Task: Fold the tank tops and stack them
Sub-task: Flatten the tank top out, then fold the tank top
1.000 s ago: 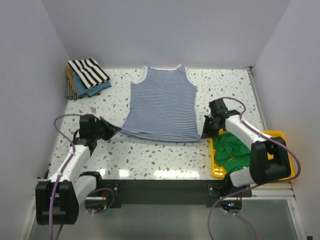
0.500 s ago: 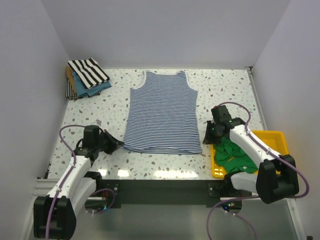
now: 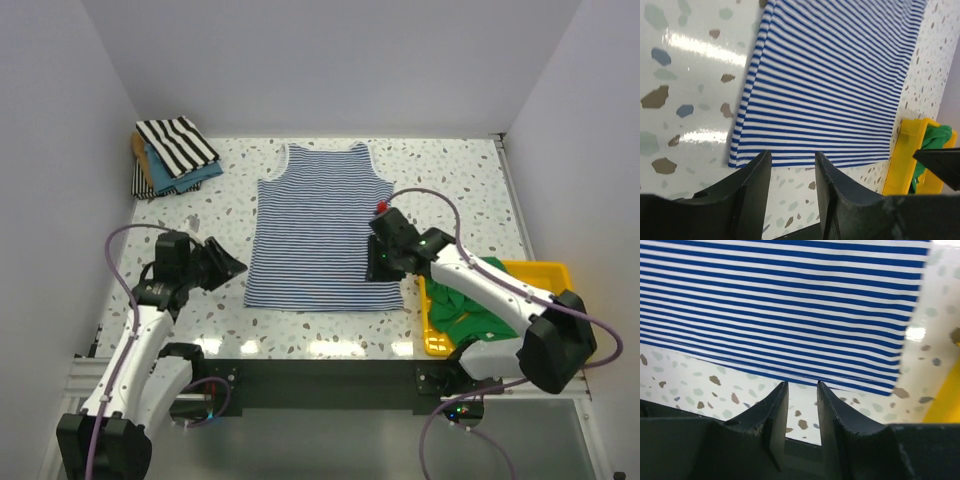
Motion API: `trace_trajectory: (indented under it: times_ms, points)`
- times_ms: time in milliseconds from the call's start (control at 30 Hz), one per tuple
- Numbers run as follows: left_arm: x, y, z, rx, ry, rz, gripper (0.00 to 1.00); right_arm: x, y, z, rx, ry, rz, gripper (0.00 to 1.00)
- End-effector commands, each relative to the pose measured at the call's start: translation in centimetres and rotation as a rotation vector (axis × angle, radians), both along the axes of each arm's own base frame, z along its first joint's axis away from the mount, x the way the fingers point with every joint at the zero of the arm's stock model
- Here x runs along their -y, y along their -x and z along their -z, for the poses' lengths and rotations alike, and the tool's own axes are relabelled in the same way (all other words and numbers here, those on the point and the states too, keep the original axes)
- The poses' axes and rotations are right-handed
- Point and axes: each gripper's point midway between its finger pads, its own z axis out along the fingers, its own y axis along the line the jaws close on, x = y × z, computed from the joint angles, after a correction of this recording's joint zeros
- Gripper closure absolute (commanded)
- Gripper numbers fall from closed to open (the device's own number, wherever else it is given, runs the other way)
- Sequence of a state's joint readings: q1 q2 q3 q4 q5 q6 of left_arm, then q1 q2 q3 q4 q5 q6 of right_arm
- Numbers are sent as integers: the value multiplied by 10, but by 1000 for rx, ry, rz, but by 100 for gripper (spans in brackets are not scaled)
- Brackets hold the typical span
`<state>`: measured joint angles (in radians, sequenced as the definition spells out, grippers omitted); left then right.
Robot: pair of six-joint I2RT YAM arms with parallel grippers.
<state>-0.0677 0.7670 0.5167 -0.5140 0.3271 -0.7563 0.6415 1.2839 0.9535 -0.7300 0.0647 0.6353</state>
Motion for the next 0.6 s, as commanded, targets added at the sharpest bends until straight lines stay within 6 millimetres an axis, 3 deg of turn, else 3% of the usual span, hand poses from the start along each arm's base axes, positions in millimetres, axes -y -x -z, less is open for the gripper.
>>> trace_trajectory:
  times_ms: [0,33,67,133,167,200,233,267,300,367,433,467,567]
  points:
    - [-13,-23,-41,122,-105,-6,55,-62,-20,-22,110,-98,6,67]
    - [-15,-33,-54,144,-121,-7,55,-78,-22,-11,101,-78,8,67]
    - [-18,-40,-60,156,-133,-18,55,-105,-13,-13,116,-89,-45,68]
    - [-24,-60,-80,188,-171,-42,55,-143,-14,-22,139,-125,-71,69]
    - [-28,-68,-89,205,-187,-56,55,-168,-5,-5,130,-105,-115,70]
    - [-38,-75,-95,206,-222,-100,55,-191,-6,-15,147,-138,-129,72]
    - [-41,-89,-117,242,-230,-115,56,-205,-4,-13,144,-141,-141,72]
    - [-45,-97,-127,260,-237,-133,57,-224,7,10,113,-106,-180,73]
    - [-53,-103,-137,270,-255,-174,57,-246,5,-2,133,-141,-190,74]
    - [-57,-119,-169,336,-256,-210,57,-277,12,7,137,-133,-222,74]
    - [-62,-130,-192,377,-256,-235,56,-292,21,27,130,-91,-243,74]
    - [-63,-135,-200,390,-260,-242,56,-299,22,18,139,-111,-247,74]
    - [-66,-144,-215,409,-260,-256,56,-315,22,27,152,-100,-255,73]
